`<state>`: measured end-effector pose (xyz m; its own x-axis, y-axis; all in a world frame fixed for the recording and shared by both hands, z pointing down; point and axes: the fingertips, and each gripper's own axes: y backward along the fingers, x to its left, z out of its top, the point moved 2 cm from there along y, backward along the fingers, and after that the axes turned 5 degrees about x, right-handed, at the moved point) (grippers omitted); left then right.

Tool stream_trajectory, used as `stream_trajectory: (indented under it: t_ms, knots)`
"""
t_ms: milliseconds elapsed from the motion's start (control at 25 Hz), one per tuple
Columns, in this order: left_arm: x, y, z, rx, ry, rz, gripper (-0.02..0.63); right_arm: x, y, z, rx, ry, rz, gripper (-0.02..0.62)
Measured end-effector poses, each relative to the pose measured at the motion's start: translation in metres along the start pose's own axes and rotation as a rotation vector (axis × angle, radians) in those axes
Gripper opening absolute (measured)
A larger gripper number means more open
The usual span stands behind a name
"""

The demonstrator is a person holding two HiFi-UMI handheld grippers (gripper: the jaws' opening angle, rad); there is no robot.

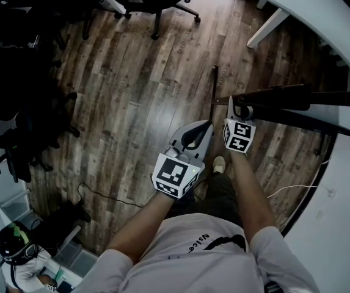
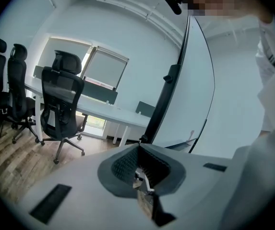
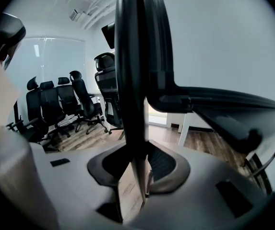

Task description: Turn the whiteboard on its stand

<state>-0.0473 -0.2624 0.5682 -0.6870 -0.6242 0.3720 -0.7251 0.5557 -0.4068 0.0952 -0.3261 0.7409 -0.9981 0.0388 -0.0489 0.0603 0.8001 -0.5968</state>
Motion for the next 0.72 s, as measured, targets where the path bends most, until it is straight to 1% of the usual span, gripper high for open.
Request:
stream_trajectory:
  t_ms: [160,320,520,720]
  knots:
    - [-0.017,0.019,-0.015,-0.035,0.032,0.057,0.012,0.008,0.011,-0.010,0.027,0.017,0.042,0.115]
    - [-0.043,0.043,-0.032,-0.080,0.067,0.118,0.012,0.015,0.024,-0.018,0.039,0.035,0.069,0.117]
    - [-0.074,0.079,-0.063,-0.123,0.116,0.206,0.012,0.029,0.049,-0.038,0.068,0.064,0.109,0.120]
    - [-0.097,0.111,-0.078,-0.140,0.128,0.292,0.012,0.039,0.078,-0.058,0.062,0.080,0.140,0.121]
